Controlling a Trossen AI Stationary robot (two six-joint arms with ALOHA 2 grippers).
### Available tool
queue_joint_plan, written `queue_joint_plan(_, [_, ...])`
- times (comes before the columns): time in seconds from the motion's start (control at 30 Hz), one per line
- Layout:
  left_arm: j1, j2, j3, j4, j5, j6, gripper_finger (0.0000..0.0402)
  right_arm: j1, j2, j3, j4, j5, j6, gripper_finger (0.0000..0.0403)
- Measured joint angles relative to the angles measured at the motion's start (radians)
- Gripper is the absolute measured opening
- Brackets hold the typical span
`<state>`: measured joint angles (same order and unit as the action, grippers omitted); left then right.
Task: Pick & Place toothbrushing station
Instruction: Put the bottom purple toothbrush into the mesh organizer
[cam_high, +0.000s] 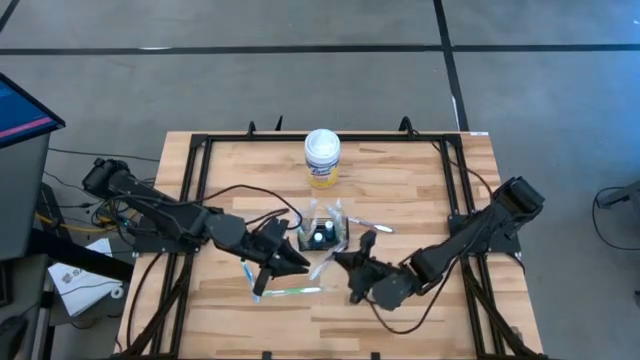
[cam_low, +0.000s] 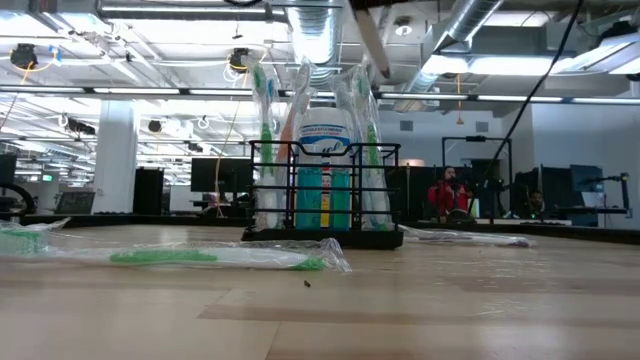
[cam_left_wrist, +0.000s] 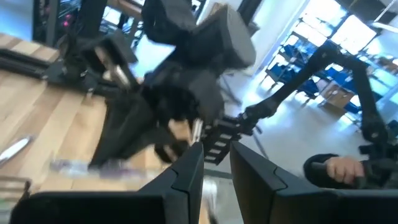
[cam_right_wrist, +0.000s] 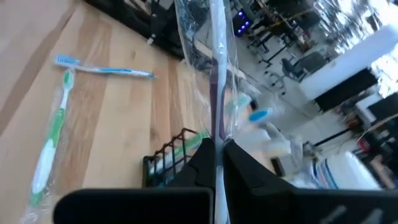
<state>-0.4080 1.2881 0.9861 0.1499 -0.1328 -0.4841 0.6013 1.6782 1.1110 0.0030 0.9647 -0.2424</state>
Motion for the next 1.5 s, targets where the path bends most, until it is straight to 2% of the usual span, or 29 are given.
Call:
queue_joint_plan(0.1, [0.000,0.000,-0.023,0.000,-0.009,-0.015,0.0074,-0.001,-0.068,-0.085,0.091,-0.004,0.046,0.0000])
queue_joint_plan(0.3, [0.000,0.000,-0.069,0.017,-0.048,-0.017,0.0074,-0.013,-0.166,-0.304,0.457,-0.095,0.050,0.0000])
queue_joint_plan(0.4, [-0.009,0.000,-0.082,0.026,-0.054,-0.013,0.0074,-0.038,-0.182,-0.395,0.651,-0.140,0.060,0.0000])
queue_joint_plan(0.53, [-0.031,0.001,-0.086,0.033,-0.093,0.035,0.0074,-0.071,-0.182,-0.473,0.796,-0.183,0.082,0.0000])
queue_joint_plan(0.87, [-0.136,0.001,-0.086,0.040,-0.261,0.152,0.0074,-0.095,-0.178,-0.515,0.825,-0.211,0.169,0.0000])
queue_joint_plan(1.07, [-0.195,0.001,-0.086,0.041,-0.381,0.171,0.0074,-0.126,-0.124,-0.576,0.971,-0.234,0.220,0.0000])
queue_joint_plan(1.2, [-0.229,0.001,-0.086,0.041,-0.434,0.194,0.0074,-0.141,-0.092,-0.595,1.040,-0.236,0.220,0.0000])
queue_joint_plan(1.5, [-0.273,0.001,-0.087,0.042,-0.508,0.200,0.0074,-0.161,-0.085,-0.595,1.004,-0.234,0.270,0.0000])
